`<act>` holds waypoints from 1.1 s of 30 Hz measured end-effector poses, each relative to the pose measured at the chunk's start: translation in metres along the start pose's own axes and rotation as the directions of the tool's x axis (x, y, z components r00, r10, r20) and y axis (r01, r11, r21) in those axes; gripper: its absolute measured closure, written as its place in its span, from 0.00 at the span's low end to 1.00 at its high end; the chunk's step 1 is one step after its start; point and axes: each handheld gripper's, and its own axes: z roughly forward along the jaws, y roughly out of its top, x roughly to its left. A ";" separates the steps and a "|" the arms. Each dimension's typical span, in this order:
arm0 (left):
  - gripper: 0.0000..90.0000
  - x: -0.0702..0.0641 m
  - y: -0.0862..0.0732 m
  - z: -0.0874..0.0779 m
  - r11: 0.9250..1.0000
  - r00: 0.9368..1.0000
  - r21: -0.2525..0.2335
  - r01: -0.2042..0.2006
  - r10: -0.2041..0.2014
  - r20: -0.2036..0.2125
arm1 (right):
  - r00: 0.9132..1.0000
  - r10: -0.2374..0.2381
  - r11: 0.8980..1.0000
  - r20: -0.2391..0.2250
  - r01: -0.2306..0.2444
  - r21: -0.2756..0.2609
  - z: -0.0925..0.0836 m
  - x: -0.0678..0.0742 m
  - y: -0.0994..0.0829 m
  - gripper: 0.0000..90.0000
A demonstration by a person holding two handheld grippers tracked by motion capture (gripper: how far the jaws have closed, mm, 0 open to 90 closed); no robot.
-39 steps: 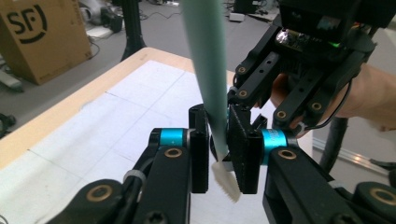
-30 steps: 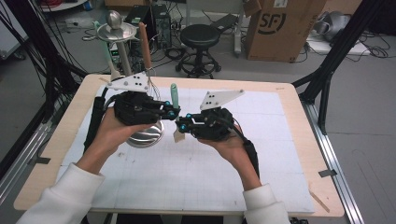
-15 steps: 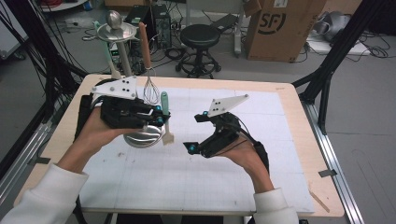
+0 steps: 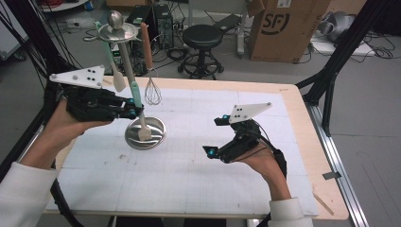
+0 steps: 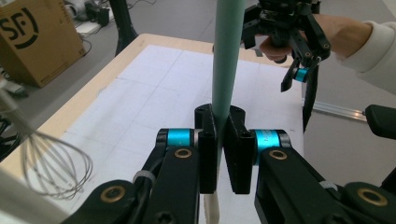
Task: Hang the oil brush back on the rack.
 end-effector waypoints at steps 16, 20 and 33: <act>0.94 0.024 0.015 -0.037 0.999 0.999 0.011 0.032 -0.032 -0.015 | 0.999 0.023 1.000 0.044 -0.023 0.012 -0.020 -0.011 -0.021 0.00; 0.94 0.032 0.021 -0.042 0.999 0.999 0.018 0.039 -0.038 -0.021 | 0.998 0.033 0.999 0.056 -0.034 0.003 -0.027 -0.015 -0.029 0.00; 0.94 0.051 0.031 -0.042 0.996 0.997 0.057 0.064 -0.061 -0.041 | 0.995 0.053 0.999 0.085 -0.054 0.004 -0.044 -0.019 -0.045 0.00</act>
